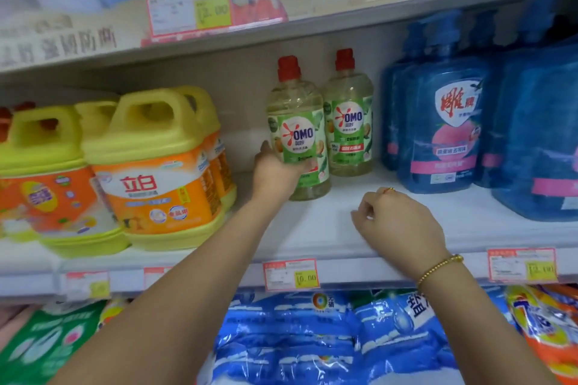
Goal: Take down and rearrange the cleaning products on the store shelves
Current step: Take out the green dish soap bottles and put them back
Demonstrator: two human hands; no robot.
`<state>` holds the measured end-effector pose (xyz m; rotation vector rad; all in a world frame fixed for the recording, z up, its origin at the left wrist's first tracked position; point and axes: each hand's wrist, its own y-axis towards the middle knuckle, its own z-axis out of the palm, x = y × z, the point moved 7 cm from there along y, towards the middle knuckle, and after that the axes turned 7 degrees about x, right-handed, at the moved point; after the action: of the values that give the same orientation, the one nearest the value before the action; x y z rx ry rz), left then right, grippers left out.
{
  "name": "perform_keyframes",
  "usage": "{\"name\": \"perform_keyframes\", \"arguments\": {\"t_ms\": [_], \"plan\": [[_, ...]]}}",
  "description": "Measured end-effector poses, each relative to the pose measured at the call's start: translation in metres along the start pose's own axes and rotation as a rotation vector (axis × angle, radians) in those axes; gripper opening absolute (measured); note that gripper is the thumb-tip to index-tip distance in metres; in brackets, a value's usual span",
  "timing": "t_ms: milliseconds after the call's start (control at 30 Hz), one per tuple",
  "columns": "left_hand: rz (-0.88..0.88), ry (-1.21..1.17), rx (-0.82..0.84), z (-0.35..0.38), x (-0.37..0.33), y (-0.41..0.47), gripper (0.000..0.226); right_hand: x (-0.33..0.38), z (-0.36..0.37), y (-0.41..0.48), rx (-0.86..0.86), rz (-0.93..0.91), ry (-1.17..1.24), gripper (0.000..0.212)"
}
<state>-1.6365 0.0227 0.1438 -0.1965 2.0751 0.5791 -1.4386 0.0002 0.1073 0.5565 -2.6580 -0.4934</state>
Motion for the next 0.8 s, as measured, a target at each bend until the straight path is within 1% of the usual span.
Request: {"name": "perform_keyframes", "arguments": {"t_ms": [33, 67, 100, 133, 167, 200, 233, 267, 367, 400, 500, 533, 567, 600, 667, 700, 733, 767, 800], "plan": [[0.033, 0.04, 0.012, -0.01, -0.008, -0.018, 0.063, 0.002, -0.003, -0.003, -0.033, 0.004, 0.052, 0.021], [0.1, 0.067, 0.025, -0.022, -0.016, -0.039, 0.048, 0.007, -0.008, -0.006, -0.085, -0.004, 0.111, 0.019], [0.173, 0.086, 0.041, -0.038, -0.021, -0.063, 0.028, 0.015, -0.013, -0.01, -0.14, -0.029, 0.173, 0.019], [0.231, 0.092, 0.062, -0.055, -0.021, -0.088, 0.017, 0.029, -0.018, -0.016, -0.183, -0.069, 0.231, 0.022], [0.256, 0.104, 0.08, -0.074, -0.015, -0.112, 0.029, 0.047, -0.02, -0.023, -0.204, -0.122, 0.279, 0.025], [0.26, 0.12, 0.098, -0.096, -0.002, -0.135, 0.04, 0.07, -0.019, -0.03, -0.185, -0.184, 0.312, 0.028], [0.241, 0.141, 0.103, -0.119, 0.014, -0.158, 0.045, 0.096, -0.013, -0.038, -0.121, -0.25, 0.331, 0.029], [0.208, 0.156, 0.1, -0.143, 0.032, -0.18, 0.045, 0.124, -0.002, -0.047, -0.02, -0.321, 0.341, 0.028], [0.03, 0.128, 0.034, -0.216, 0.102, -0.241, 0.044, 0.204, 0.052, -0.082, 0.317, -0.539, 0.329, 0.019], [-0.05, 0.121, -0.001, -0.238, 0.127, -0.263, 0.04, 0.226, 0.07, -0.094, 0.395, -0.595, 0.32, 0.017], [-0.304, 0.116, -0.141, -0.299, 0.215, -0.335, 0.012, 0.286, 0.12, -0.128, 0.553, -0.716, 0.318, 0.02], [-0.373, 0.138, -0.191, -0.315, 0.243, -0.36, 0.017, 0.305, 0.137, -0.141, 0.604, -0.741, 0.327, 0.023], [-0.434, 0.193, -0.22, -0.327, 0.271, -0.382, 0.03, 0.322, 0.156, -0.154, 0.66, -0.757, 0.333, 0.027], [-0.491, 0.249, -0.229, -0.334, 0.296, -0.402, 0.048, 0.337, 0.176, -0.167, 0.714, -0.768, 0.321, 0.03], [-0.597, 0.282, -0.198, -0.335, 0.341, -0.432, 0.08, 0.359, 0.216, -0.188, 0.791, -0.776, 0.219, 0.04], [-0.649, 0.236, -0.159, -0.329, 0.361, -0.442, 0.091, 0.364, 0.235, -0.195, 0.827, -0.757, 0.155, 0.047], [-0.689, 0.157, -0.127, -0.321, 0.376, -0.449, 0.099, 0.366, 0.252, -0.199, 0.87, -0.724, 0.095, 0.053], [-0.711, 0.082, -0.116, -0.314, 0.389, -0.452, 0.102, 0.366, 0.267, -0.201, 0.911, -0.687, 0.048, 0.057], [-0.715, 0.027, -0.124, -0.31, 0.399, -0.453, 0.1, 0.367, 0.277, -0.202, 0.939, -0.659, 0.016, 0.058]]}}
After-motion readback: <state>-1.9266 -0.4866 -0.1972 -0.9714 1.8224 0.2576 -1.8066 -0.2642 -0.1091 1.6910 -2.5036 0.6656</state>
